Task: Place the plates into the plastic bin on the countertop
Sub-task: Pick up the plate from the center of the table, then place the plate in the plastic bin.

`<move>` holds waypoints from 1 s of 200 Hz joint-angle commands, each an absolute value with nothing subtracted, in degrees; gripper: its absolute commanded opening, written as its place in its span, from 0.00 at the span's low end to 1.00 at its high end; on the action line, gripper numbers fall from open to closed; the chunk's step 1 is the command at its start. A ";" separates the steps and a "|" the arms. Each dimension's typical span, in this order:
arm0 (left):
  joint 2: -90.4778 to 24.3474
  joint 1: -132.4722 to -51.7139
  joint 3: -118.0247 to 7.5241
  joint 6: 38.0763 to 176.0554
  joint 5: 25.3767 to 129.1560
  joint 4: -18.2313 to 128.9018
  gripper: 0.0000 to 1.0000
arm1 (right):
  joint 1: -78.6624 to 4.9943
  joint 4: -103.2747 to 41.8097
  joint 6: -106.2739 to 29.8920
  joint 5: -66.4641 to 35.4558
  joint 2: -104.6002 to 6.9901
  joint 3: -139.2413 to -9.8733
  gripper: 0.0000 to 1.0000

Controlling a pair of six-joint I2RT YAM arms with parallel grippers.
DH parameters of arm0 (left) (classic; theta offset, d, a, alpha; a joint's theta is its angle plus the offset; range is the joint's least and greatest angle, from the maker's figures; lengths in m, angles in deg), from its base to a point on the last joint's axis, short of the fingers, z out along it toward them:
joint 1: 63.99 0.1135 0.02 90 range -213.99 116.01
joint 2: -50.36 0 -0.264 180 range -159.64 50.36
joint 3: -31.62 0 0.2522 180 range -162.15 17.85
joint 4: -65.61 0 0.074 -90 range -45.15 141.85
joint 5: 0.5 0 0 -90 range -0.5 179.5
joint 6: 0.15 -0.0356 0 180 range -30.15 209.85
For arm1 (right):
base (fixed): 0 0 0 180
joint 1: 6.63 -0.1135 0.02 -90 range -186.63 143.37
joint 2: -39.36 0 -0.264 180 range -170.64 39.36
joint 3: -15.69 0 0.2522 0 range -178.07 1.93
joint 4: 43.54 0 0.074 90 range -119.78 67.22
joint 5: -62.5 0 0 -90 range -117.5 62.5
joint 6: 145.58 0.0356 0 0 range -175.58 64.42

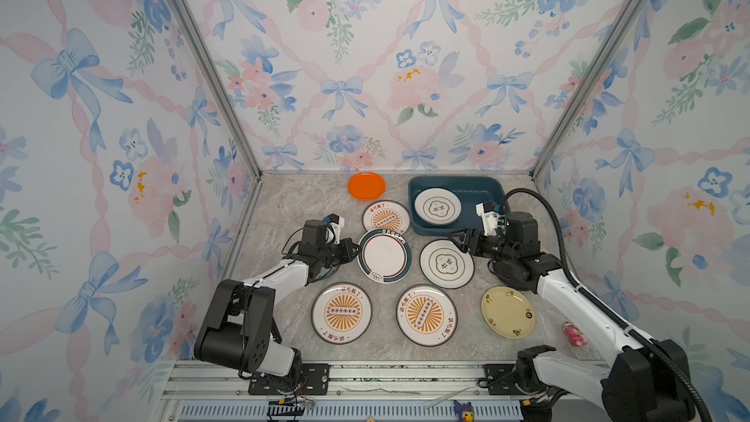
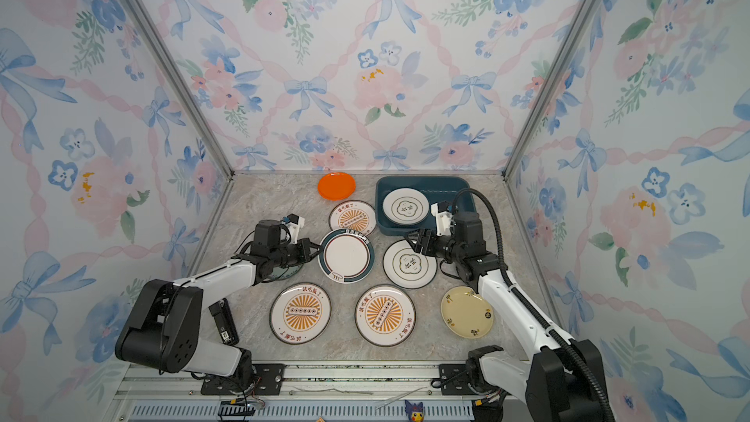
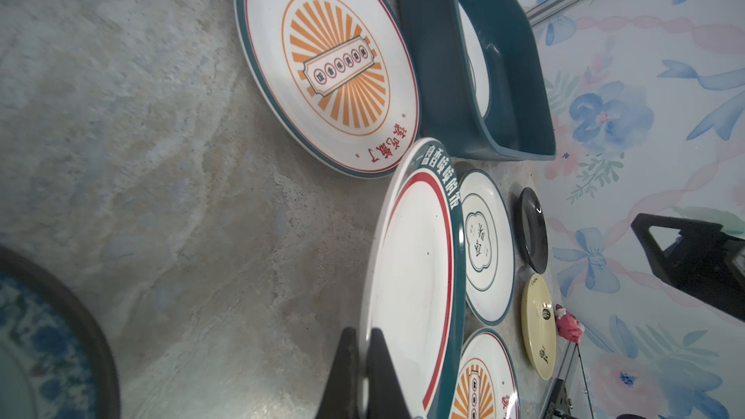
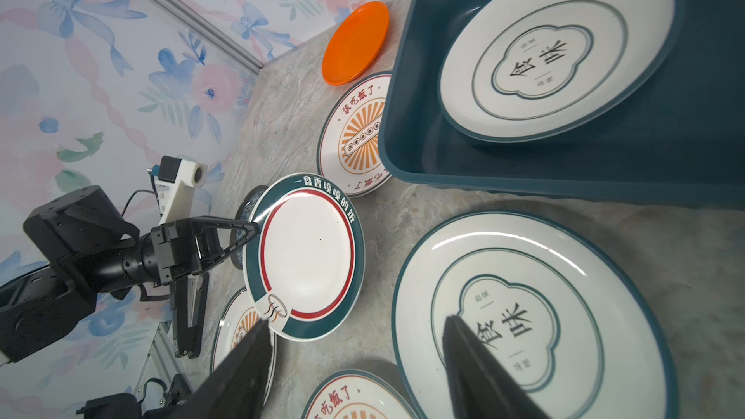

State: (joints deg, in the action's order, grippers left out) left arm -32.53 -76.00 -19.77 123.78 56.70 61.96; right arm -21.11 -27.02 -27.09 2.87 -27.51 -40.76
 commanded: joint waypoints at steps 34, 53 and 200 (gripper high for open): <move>-26.18 -75.17 -23.81 128.64 48.23 62.79 0.00 | -23.11 -35.16 -25.28 9.02 -31.90 -38.80 0.67; -24.69 -75.18 -26.25 128.81 46.79 61.73 0.00 | -24.00 -38.22 -24.43 10.94 -33.34 -38.58 0.68; -22.92 -76.45 -26.53 130.80 46.33 63.43 0.00 | -33.23 -61.11 -12.78 17.48 -47.83 -42.23 0.66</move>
